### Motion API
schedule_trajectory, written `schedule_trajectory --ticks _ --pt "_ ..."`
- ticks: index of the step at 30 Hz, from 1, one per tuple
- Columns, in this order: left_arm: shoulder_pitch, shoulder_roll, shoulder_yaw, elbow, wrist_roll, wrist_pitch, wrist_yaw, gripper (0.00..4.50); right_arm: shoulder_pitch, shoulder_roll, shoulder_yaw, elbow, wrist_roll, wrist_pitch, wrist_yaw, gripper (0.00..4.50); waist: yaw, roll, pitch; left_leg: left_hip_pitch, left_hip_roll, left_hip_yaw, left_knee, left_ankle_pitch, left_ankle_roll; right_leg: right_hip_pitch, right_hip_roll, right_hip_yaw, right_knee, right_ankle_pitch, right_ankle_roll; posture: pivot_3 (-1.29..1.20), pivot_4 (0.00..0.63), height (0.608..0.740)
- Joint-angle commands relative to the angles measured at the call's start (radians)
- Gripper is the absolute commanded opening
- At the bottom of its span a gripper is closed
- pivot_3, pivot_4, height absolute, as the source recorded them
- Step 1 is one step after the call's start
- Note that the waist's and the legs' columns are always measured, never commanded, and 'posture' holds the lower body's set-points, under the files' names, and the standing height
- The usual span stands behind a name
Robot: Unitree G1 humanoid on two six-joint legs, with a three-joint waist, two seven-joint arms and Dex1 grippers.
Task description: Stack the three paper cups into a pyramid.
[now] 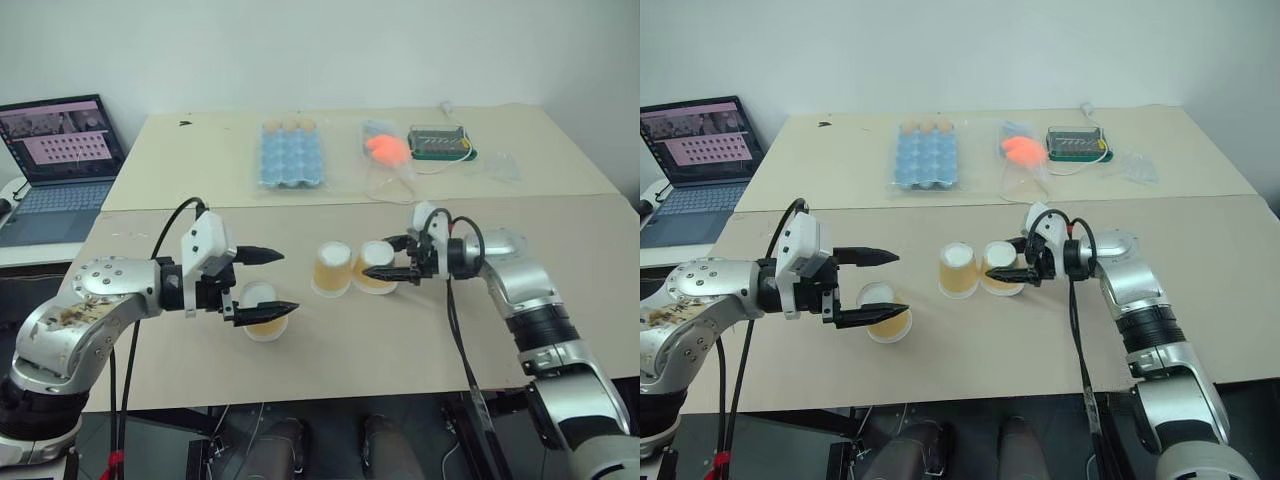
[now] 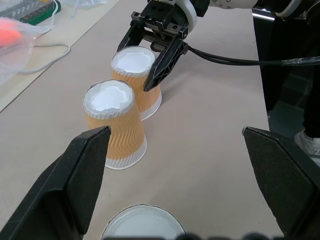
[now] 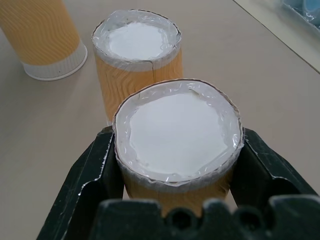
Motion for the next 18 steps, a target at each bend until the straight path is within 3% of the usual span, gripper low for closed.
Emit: schedule_trajectory --ticks 1,3,5,6,8,18 --pt "-0.011 0.01 0.024 -0.019 -0.009 -0.009 0.002 4.5 -0.012 0.003 -0.006 -0.003 -0.006 -0.01 0.015 2.57 -0.001 0.0 0.0 0.0 0.0 0.0 0.0 0.0 0.0 0.0 0.0 0.0 0.0 0.0 0.0 0.0 0.15 0.713" --pt "-0.012 0.008 0.022 -0.02 -0.01 -0.008 0.004 4.5 -0.006 0.003 -0.007 -0.01 -0.006 -0.004 0.019 2.57 -0.001 0.0 0.0 0.0 0.0 0.0 0.0 0.0 0.0 0.0 0.0 0.0 0.0 0.0 0.0 0.0 0.15 0.713" --pt "-0.016 0.006 0.02 -0.018 -0.011 -0.008 0.005 4.5 0.0 0.001 -0.009 -0.016 -0.005 0.002 0.02 3.53 -0.001 0.0 0.0 0.0 0.0 0.0 0.0 0.0 0.0 0.0 0.0 0.0 0.0 0.0 0.0 0.0 0.15 0.713" --pt "-0.015 0.006 0.02 -0.019 -0.012 -0.008 0.005 4.5 0.006 -0.001 -0.009 -0.024 -0.004 0.005 0.022 3.69 0.0 0.0 0.0 0.0 0.0 0.0 0.0 0.0 0.0 0.0 0.0 0.0 0.0 0.0 0.0 0.0 0.15 0.713" --pt "-0.013 0.006 0.02 -0.019 -0.013 -0.007 0.004 4.5 0.017 -0.004 -0.009 -0.041 -0.004 0.002 0.023 4.43 0.0 0.0 0.0 0.0 0.0 0.0 0.0 0.0 0.0 0.0 0.0 0.0 0.0 0.0 0.0 0.0 0.15 0.713" --pt "-0.012 -0.002 0.008 -0.008 -0.006 -0.018 -0.001 4.5 0.022 -0.042 -0.104 -0.161 0.055 0.068 -0.015 4.47 0.001 0.0 0.0 0.0 0.0 0.0 0.0 0.0 0.0 -0.001 0.0 0.0 0.0 0.0 0.0 0.0 0.15 0.713"
